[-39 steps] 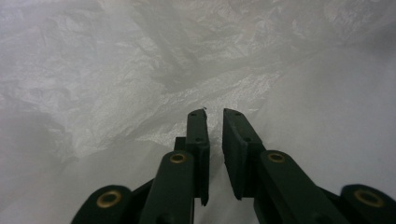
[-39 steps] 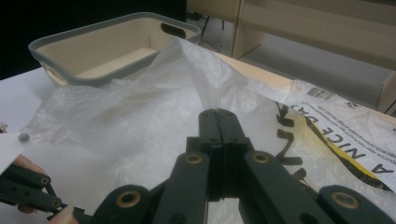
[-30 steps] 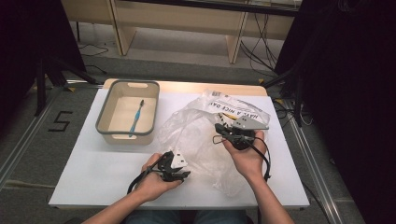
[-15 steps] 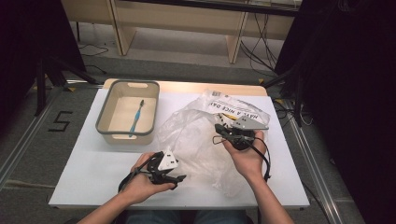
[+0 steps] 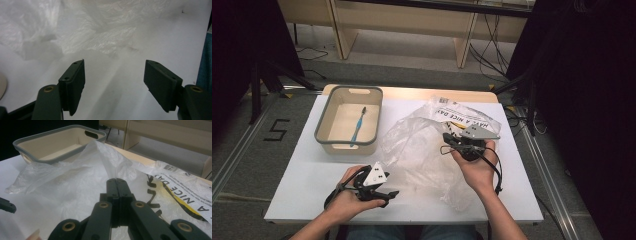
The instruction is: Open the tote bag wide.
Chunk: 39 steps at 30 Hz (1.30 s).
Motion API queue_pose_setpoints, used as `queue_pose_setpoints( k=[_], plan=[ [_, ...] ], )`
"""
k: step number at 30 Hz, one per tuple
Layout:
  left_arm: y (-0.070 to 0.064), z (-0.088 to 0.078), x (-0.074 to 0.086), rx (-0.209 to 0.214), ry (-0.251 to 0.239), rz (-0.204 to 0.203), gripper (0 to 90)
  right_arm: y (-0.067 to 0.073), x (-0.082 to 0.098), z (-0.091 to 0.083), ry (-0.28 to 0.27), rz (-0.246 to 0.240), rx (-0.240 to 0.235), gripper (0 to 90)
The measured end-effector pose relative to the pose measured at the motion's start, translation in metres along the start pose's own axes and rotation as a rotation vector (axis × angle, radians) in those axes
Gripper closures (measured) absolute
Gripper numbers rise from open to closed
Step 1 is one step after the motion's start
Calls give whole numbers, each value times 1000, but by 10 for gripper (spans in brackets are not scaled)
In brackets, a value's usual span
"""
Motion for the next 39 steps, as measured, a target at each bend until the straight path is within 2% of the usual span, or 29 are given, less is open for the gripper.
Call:
queue_pose_setpoints(
  k=[9, 11, 18, 23, 34, 39],
  plan=[
    [18, -13, 12, -51, -10, -44, 295, 0, 0, 0, 2, 3, 0, 900],
    [21, -16, 13, -58, -22, -63, 291, 0, 0, 0, 1, 3, 1, 900],
    [35, -26, 14, -87, -66, -91, 283, 0, 1, 0, 7, 2, 0, 900],
    [48, -33, 13, -150, -92, -108, 268, -1, 2, 0, 11, 2, 2, 900],
    [61, -42, 9, -187, -143, -155, 268, -2, 4, 0, 12, 7, -1, 900],
    [64, -44, 9, -201, -147, -162, 269, -2, 4, -1, 14, 9, -1, 900]
  ],
)
Point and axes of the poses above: each handheld gripper's, and its own axes: z roughly forward along the jaws, x roughly out of its underside, y roughly to its left, the point moved 9 cm from there along z, roughly forward along the jaws, and after that the axes turned 4 degrees about -z, right-handed, at the moved point
